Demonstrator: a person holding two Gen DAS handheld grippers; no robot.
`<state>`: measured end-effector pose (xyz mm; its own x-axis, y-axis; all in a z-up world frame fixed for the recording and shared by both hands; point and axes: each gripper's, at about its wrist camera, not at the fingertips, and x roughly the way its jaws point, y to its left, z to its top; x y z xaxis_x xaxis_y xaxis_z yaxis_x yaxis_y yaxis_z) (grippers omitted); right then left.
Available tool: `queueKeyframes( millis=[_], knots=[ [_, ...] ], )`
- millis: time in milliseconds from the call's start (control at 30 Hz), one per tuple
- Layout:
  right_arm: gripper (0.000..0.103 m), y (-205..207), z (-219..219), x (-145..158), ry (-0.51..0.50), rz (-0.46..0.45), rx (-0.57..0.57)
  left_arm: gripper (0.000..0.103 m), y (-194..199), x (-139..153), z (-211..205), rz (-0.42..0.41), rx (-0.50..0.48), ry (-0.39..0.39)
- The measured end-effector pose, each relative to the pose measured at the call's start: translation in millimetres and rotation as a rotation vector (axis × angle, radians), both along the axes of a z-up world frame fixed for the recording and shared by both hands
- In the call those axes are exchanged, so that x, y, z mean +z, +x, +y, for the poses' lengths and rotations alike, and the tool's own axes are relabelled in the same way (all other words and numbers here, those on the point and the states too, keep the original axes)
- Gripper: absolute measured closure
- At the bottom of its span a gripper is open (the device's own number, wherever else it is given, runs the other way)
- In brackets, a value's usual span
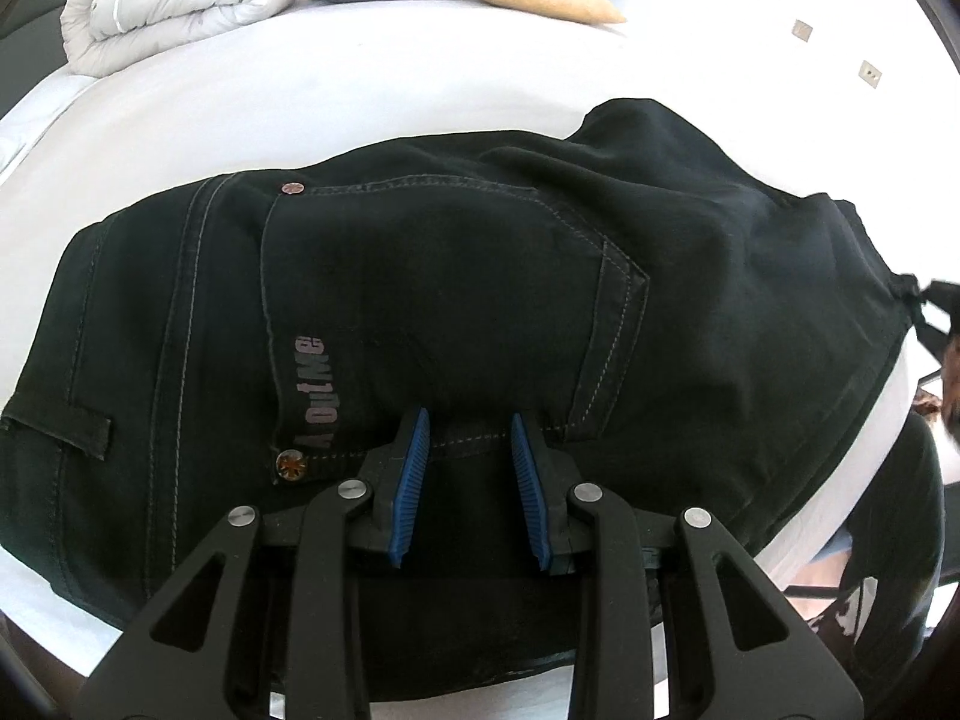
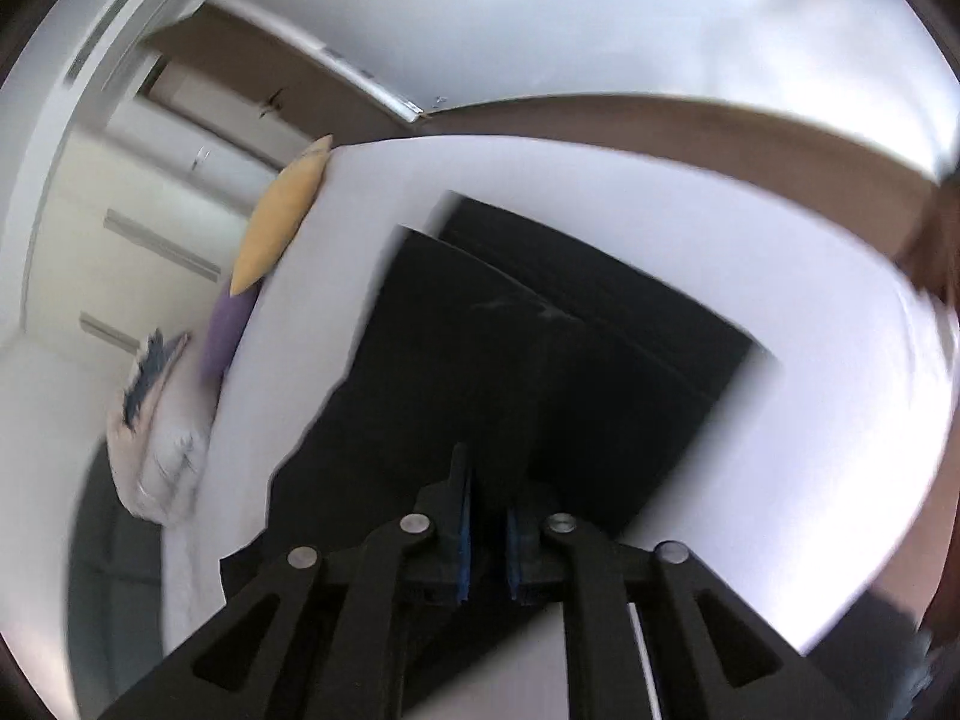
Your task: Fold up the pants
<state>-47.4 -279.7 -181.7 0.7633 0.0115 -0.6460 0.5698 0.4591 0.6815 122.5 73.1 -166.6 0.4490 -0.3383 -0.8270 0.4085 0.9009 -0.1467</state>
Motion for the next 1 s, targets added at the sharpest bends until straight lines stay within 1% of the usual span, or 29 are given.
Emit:
queueKeyframes(
  millis=[33,100,133,167,200,267,300,333,367,400,433,467,500,533,567,633,767,867,1000],
  knots=[
    [0.086,-11,0,-4,0.026,-0.053,-0.016,0.075,1,2,-1,0.004,0.005,0.001],
    [0.064,-16,-2,-2,0.049,-0.106,-0.028,0.075,3,3,-4,0.013,0.017,0.003],
    [0.040,-15,-3,-1,0.066,-0.148,-0.028,0.075,4,4,-6,0.015,0.022,0.008],
    [0.027,-12,-3,3,0.069,-0.175,-0.032,0.075,5,5,-8,0.016,0.026,0.015],
    [0.024,-8,-2,8,0.051,-0.190,-0.041,0.075,5,6,-9,0.016,0.031,0.018],
    [0.024,1,-3,11,0.020,-0.188,-0.041,0.075,5,5,-11,0.017,0.043,0.021],
    [0.025,7,-7,8,0.034,-0.185,-0.039,0.075,5,5,-12,0.018,0.048,0.024],
    [0.029,12,-9,4,0.056,-0.185,-0.033,0.075,4,4,-12,0.017,0.051,0.027],
    [0.039,19,-13,2,0.068,-0.181,-0.024,0.075,4,4,-13,0.018,0.055,0.030],
    [0.044,27,-16,0,0.072,-0.156,-0.016,0.075,5,5,-14,0.016,0.063,0.030],
    [0.057,36,-21,4,0.069,-0.139,-0.008,0.075,4,5,-14,0.015,0.068,0.027],
    [0.076,38,-22,5,0.067,-0.135,0.004,0.075,4,5,-14,0.012,0.077,0.019],
    [0.084,41,-27,2,0.069,-0.125,0.013,0.075,3,5,-13,0.010,0.085,0.012],
    [0.097,39,-33,-2,0.072,-0.109,0.002,0.075,2,5,-12,0.008,0.093,0.005],
    [0.099,40,-38,-7,0.082,-0.107,-0.014,0.075,2,5,-11,0.008,0.099,0.002],
    [0.100,34,-46,-13,0.128,-0.150,-0.039,0.075,1,7,-10,0.010,0.113,-0.010],
    [0.100,21,-46,-13,0.111,-0.178,-0.090,0.075,1,9,-10,0.022,0.119,-0.034],
    [0.101,13,-47,-15,0.116,-0.195,-0.110,0.074,0,11,-13,0.017,0.110,-0.025],
    [0.101,17,-49,-15,0.124,-0.196,-0.107,0.074,-2,14,-17,0.005,0.101,-0.011]
  ],
)
